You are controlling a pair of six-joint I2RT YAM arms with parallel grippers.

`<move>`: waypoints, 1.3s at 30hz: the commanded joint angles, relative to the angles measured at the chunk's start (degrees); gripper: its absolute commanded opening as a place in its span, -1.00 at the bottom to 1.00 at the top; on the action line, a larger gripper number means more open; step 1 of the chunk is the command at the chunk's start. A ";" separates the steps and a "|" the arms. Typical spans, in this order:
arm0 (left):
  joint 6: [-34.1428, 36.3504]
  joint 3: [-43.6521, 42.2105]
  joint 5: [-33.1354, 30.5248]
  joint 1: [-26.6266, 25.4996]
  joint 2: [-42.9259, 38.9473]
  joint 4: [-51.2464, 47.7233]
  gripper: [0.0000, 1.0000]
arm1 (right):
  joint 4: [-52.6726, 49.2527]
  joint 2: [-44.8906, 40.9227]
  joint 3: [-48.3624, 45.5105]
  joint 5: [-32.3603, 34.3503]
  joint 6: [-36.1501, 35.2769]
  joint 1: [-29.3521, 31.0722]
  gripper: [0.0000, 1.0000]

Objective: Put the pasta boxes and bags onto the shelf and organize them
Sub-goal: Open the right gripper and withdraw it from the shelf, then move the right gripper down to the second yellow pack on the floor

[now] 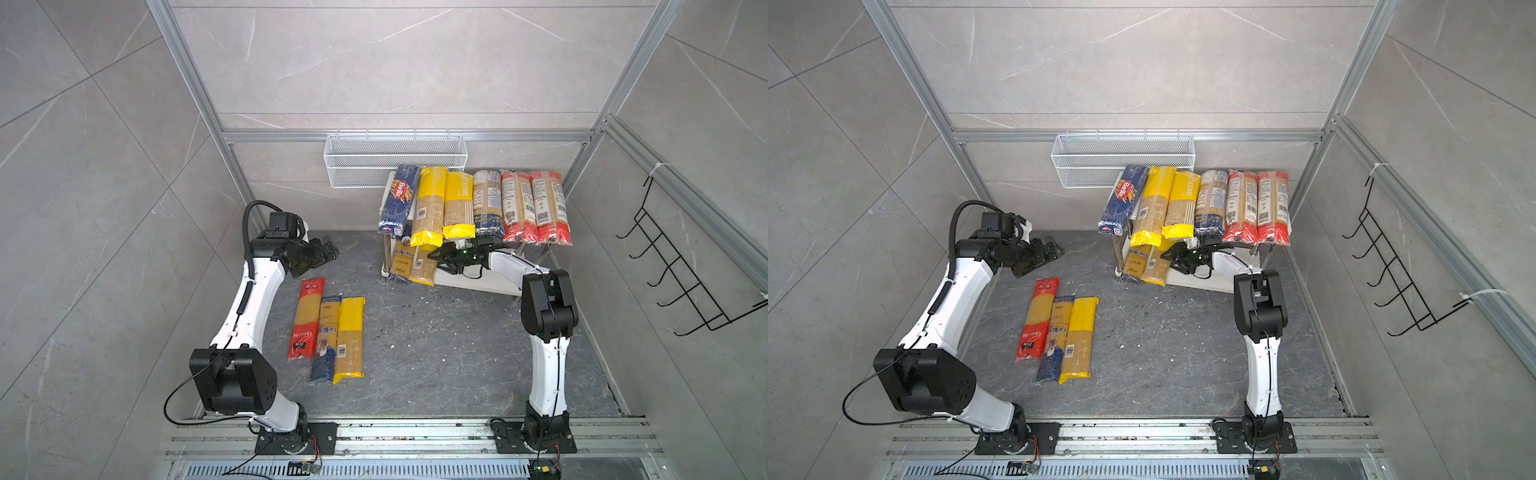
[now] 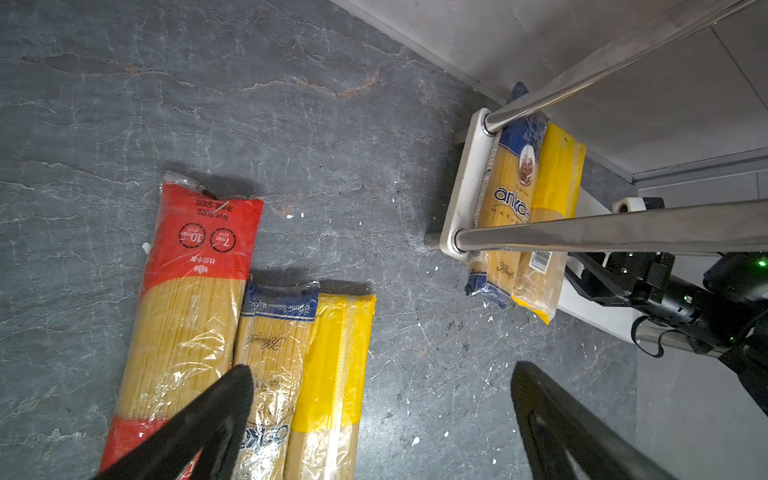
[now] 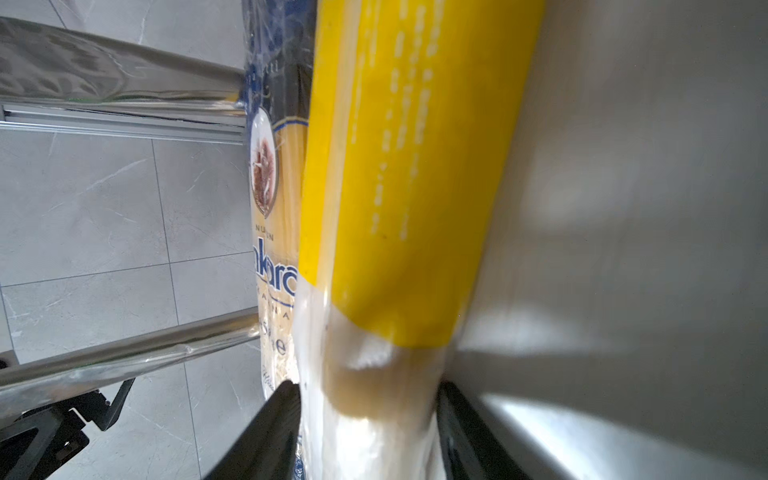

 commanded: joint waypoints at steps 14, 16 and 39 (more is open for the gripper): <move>0.56 -9.21 4.74 0.85 -8.68 3.88 1.00 | -1.35 -15.14 -15.09 2.14 -2.22 3.00 0.46; 0.60 -10.50 4.92 0.90 -10.03 3.71 0.99 | -1.00 -16.91 -17.96 2.52 -1.91 3.64 0.46; -0.70 -25.93 -1.25 1.01 -34.69 -4.82 1.00 | -15.59 -18.41 -18.88 25.18 -2.39 36.07 1.00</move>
